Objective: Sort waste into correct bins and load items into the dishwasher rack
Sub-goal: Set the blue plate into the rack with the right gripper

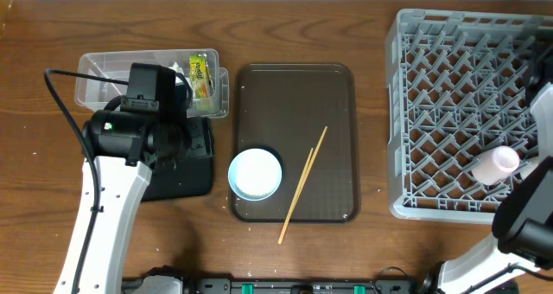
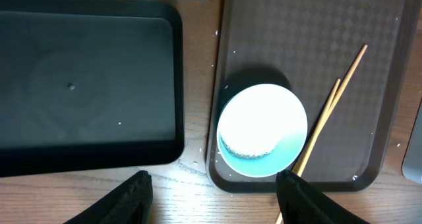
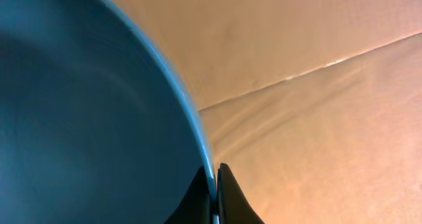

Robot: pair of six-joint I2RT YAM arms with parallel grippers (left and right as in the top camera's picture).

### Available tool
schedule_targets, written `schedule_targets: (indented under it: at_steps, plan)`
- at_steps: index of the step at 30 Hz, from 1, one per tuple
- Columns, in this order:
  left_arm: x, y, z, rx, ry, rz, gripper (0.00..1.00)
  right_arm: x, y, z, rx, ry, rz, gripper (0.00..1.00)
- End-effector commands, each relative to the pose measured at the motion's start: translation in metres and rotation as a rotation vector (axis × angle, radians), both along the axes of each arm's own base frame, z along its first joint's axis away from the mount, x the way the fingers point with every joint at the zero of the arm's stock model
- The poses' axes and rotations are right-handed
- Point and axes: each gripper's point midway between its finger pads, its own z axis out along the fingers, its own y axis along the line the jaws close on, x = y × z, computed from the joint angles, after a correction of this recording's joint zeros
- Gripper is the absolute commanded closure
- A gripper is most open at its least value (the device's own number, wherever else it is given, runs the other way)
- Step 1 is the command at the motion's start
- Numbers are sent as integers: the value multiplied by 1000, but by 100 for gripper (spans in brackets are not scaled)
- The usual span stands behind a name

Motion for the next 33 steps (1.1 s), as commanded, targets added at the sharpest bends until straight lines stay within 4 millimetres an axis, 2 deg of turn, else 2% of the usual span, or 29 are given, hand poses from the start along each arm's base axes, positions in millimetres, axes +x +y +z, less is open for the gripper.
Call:
schedule_targets:
  at_steps: [1, 5, 7, 9, 10, 13, 15, 20, 22, 24, 29, 33]
  plan:
    - [1, 3, 1, 14, -4, 0, 37, -3, 6, -11, 25, -75, -54, 99]
    - [1, 3, 1, 13, -4, 4, 37, -2, 20, -26, 78, -140, -69, 92]
    - [2, 3, 1, 13, -5, 4, 37, -1, 29, -33, 102, -152, -70, 82]
    - [2, 3, 1, 13, -5, 4, 37, 0, 38, -38, 120, -150, -66, 65]
    - [2, 3, 1, 13, -5, 4, 37, 2, 45, -41, 128, -143, -56, 52]
    - [1, 3, 1, 13, -4, 4, 37, 8, 57, -40, 133, -131, -29, 36]
    - [1, 3, 1, 13, -4, 4, 37, 12, 65, -35, 143, -139, -1, 29]
    - [2, 3, 1, 13, -4, 3, 36, 21, 94, -7, 191, -203, 115, 22]
    - [2, 3, 1, 13, -5, 3, 36, 24, 112, 5, 243, -222, 198, 21]
    - [2, 3, 1, 13, -5, 3, 36, 28, 135, 8, 321, -215, 295, 20]
    - [1, 3, 1, 13, -3, 3, 36, 20, 184, 3, 547, -290, 380, 20]
    - [1, 3, 1, 14, -3, 3, 36, 13, 253, -18, 875, -292, 489, 31]
